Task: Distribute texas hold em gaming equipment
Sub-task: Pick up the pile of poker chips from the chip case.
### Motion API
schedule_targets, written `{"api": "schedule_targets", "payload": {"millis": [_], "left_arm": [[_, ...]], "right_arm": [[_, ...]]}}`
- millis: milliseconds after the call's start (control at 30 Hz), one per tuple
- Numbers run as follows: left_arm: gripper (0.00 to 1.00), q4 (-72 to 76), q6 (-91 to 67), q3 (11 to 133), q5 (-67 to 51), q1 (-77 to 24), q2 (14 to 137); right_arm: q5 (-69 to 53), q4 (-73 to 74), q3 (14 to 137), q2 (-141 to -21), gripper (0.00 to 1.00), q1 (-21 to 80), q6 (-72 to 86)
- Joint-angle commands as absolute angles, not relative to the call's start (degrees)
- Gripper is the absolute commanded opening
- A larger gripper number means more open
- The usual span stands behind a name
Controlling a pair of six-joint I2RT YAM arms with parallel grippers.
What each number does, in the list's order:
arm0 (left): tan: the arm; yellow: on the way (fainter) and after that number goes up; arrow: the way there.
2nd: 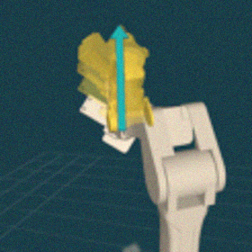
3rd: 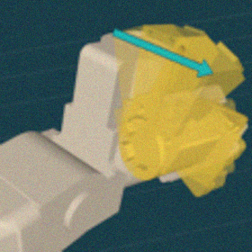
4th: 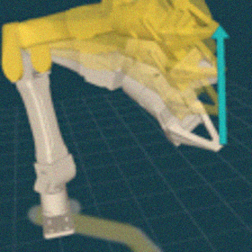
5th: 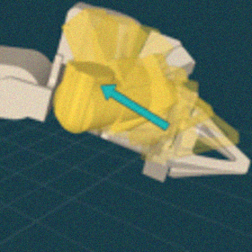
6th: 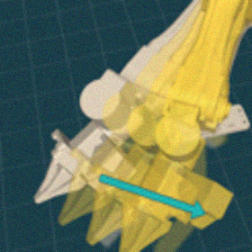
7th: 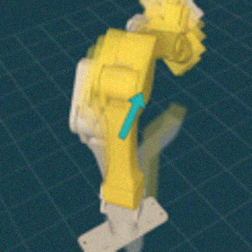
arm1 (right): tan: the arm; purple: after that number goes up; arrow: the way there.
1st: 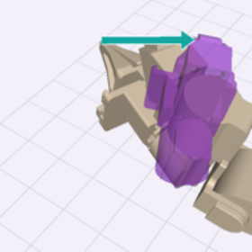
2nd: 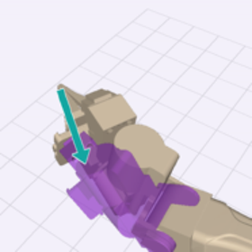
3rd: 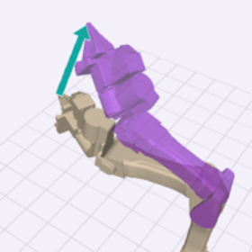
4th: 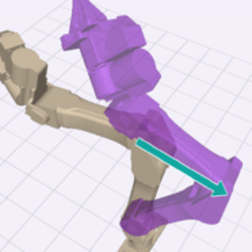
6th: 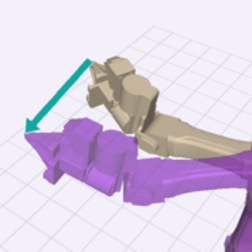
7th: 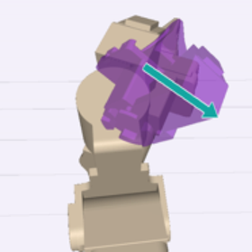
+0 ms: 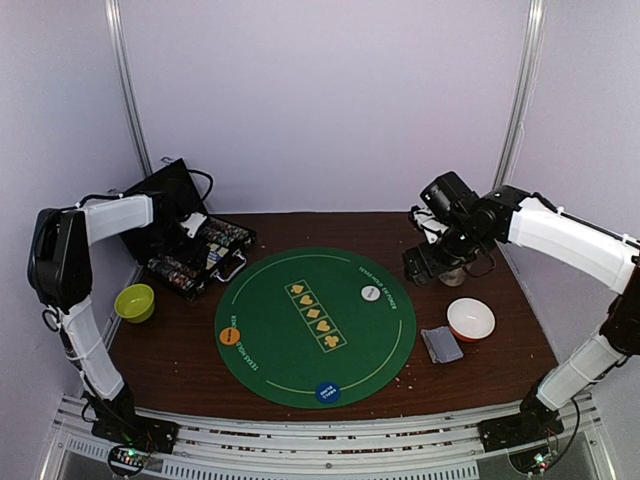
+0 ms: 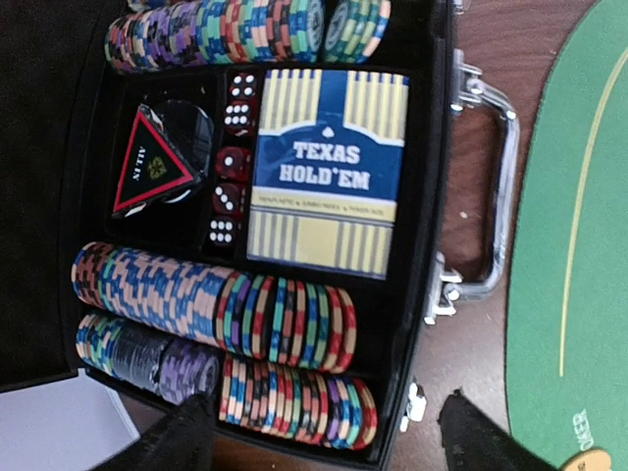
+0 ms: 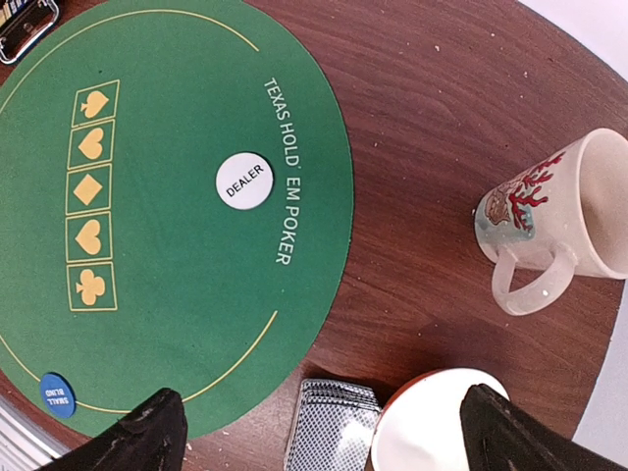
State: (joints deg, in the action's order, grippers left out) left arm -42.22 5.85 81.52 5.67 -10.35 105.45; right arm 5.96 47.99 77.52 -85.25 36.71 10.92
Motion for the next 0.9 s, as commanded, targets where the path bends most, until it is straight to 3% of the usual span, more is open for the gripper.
{"api": "schedule_targets", "payload": {"millis": [0, 67, 400, 867], "left_arm": [[0.72, -41.8, 8.4, 85.3, 8.5, -10.4, 110.3], [0.65, -41.6, 8.2, 86.7, 7.7, -10.5, 111.9], [0.60, -41.2, 8.0, 87.0, 13.5, -10.5, 114.9], [0.52, -40.4, 8.8, 87.0, 6.7, -10.5, 117.4]], "right_arm": [[2.7, 46.5, 77.6, -86.8, 1.00, 35.3, 9.3], [1.9, 46.1, 77.5, -87.5, 1.00, 35.0, 9.4], [0.9, 46.3, 77.5, -88.1, 1.00, 34.5, 10.0], [-0.3, 46.0, 77.3, -88.6, 1.00, 34.5, 11.5]]}}
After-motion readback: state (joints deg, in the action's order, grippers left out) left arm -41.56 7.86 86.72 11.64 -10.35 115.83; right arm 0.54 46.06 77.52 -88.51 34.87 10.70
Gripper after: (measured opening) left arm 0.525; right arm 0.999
